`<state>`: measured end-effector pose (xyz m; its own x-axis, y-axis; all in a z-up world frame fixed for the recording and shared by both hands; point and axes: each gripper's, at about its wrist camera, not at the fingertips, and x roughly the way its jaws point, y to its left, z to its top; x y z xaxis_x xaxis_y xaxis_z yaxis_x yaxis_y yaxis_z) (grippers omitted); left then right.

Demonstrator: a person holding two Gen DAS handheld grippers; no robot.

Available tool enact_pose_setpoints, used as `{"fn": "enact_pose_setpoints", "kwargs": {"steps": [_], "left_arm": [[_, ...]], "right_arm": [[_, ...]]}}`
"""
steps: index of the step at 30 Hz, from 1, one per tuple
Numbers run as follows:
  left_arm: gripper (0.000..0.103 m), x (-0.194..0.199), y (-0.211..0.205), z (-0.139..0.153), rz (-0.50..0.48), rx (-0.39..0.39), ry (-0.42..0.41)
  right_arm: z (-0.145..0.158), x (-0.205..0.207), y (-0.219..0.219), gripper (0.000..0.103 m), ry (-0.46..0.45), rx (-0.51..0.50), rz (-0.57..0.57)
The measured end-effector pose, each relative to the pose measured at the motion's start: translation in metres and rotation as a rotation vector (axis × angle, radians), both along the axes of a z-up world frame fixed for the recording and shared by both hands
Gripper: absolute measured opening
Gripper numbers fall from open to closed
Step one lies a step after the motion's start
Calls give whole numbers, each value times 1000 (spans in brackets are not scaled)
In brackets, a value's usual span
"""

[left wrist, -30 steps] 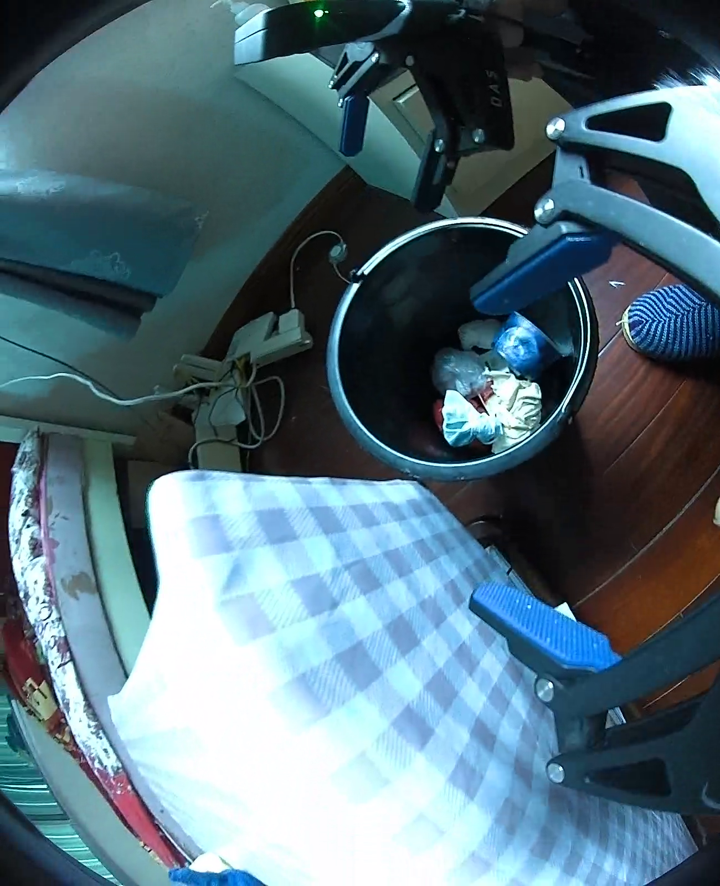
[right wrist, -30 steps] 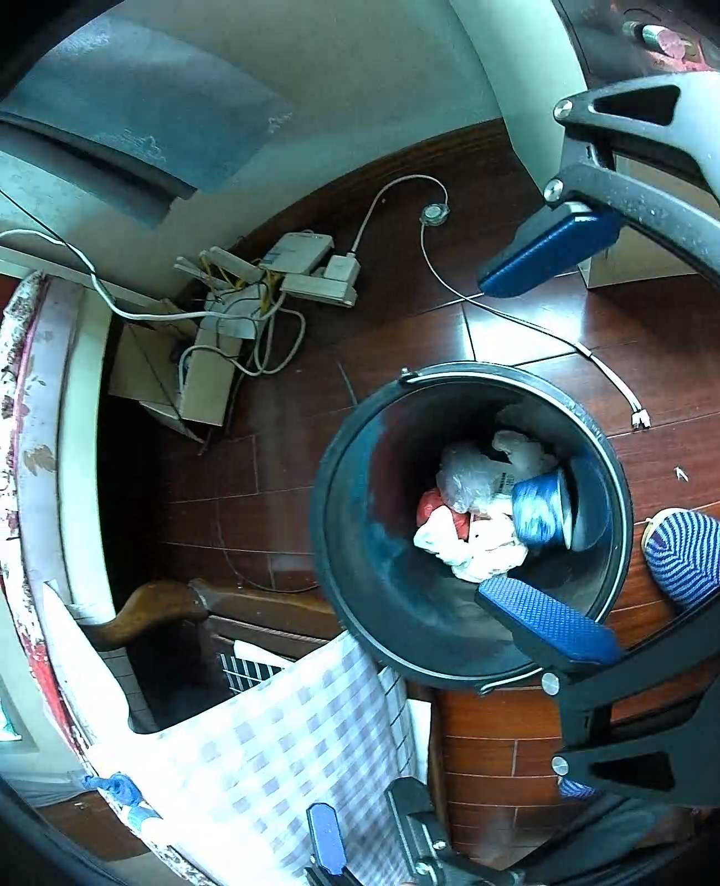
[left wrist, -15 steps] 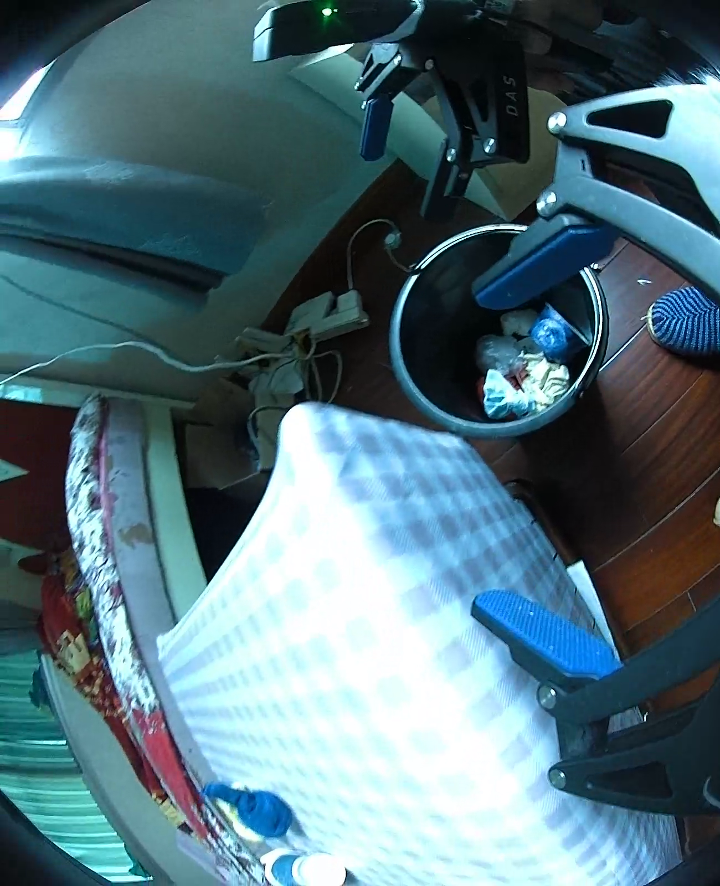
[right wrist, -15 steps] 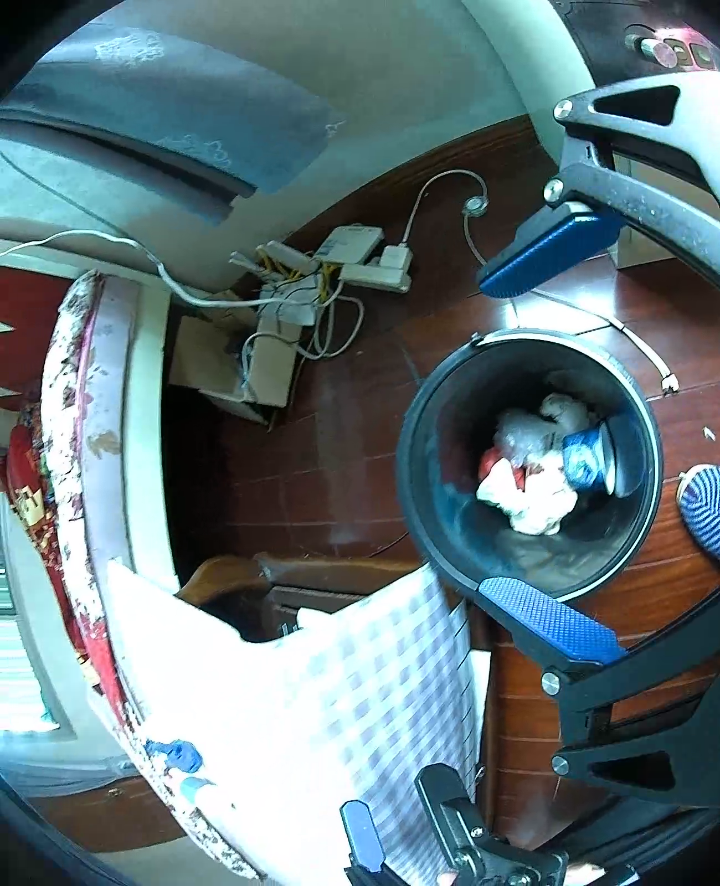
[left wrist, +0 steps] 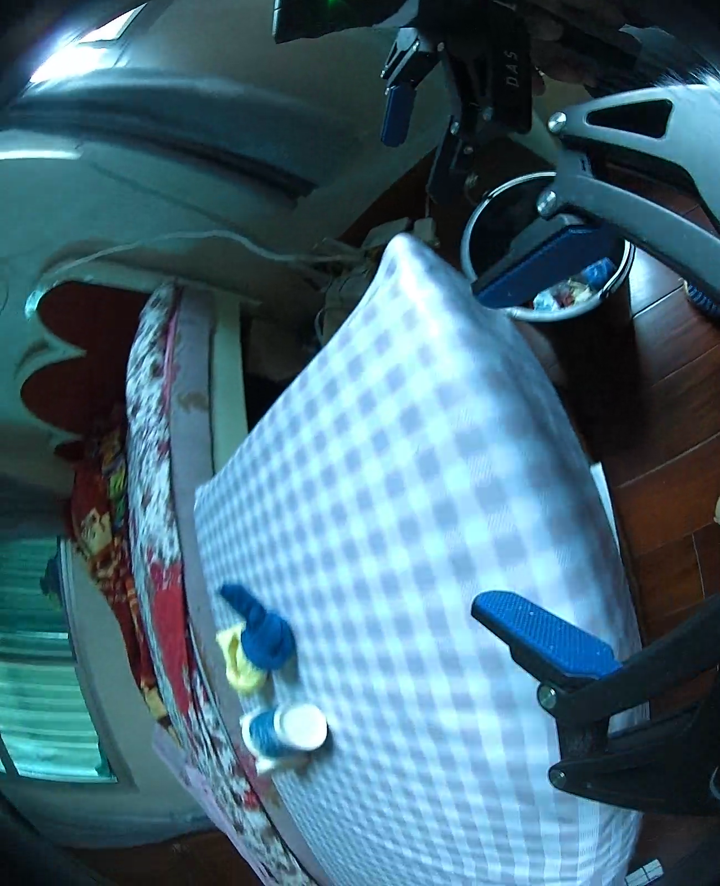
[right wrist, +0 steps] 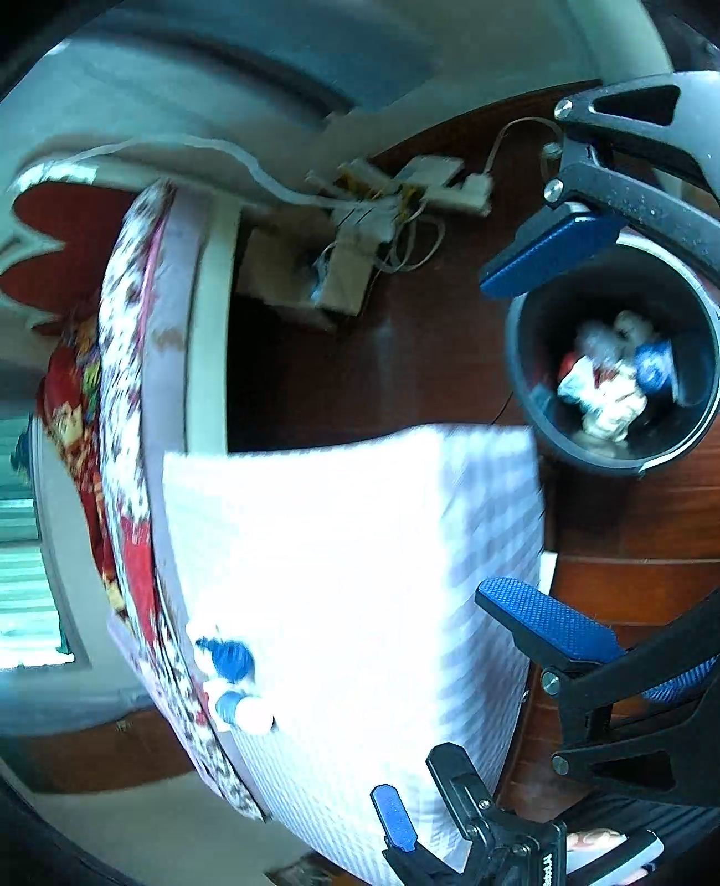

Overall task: Collect trash
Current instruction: 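Grasp the blue-white paper cup with the left gripper while the right grasps the navy sock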

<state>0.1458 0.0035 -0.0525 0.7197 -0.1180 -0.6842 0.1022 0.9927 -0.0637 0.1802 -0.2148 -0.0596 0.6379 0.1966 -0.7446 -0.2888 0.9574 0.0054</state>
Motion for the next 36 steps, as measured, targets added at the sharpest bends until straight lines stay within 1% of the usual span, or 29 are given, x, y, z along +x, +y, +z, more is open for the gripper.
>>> {"fn": "enact_pose_setpoints", "kwargs": {"steps": [2, 9, 16, 20, 23, 25, 27, 28, 29, 32, 33, 35, 36], "left_arm": [[102, 1, 17, 2, 38, 11, -5], [102, 3, 70, 6, 143, 0, -17], [102, 11, 128, 2, 251, 0, -4], [102, 27, 164, -3, 317, 1, 9], [102, 51, 189, -2, 358, -14, 7], [102, 71, 204, 0, 381, -9, 5], [102, 87, 215, 1, 391, -10, 3], [101, 96, 220, 1, 397, -9, 5], [101, 102, 223, 1, 404, -9, 4], [101, 122, 227, 0, 402, -15, 2], [101, 129, 226, 0, 395, -20, 0], [98, 143, 223, 1, 377, -30, -6], [97, 150, 221, 1, 372, -34, -9]], "right_arm": [[5, 5, 21, 102, -13, -5, 33], [15, 22, 92, 102, -52, -21, 159], [21, 50, 156, 102, -92, -50, 237], [23, 80, 190, 102, -83, -43, 294], [19, 112, 216, 102, -74, -35, 305], [17, 135, 236, 102, -78, -37, 329], [15, 156, 253, 98, -84, -31, 347], [13, 167, 262, 94, -79, -31, 356], [10, 181, 271, 90, -69, -29, 364], [-1, 212, 291, 85, -24, -16, 393], [-5, 221, 297, 81, -4, -9, 409], [-14, 235, 304, 48, 48, 13, 449], [-15, 240, 305, 46, 54, 15, 452]]}}
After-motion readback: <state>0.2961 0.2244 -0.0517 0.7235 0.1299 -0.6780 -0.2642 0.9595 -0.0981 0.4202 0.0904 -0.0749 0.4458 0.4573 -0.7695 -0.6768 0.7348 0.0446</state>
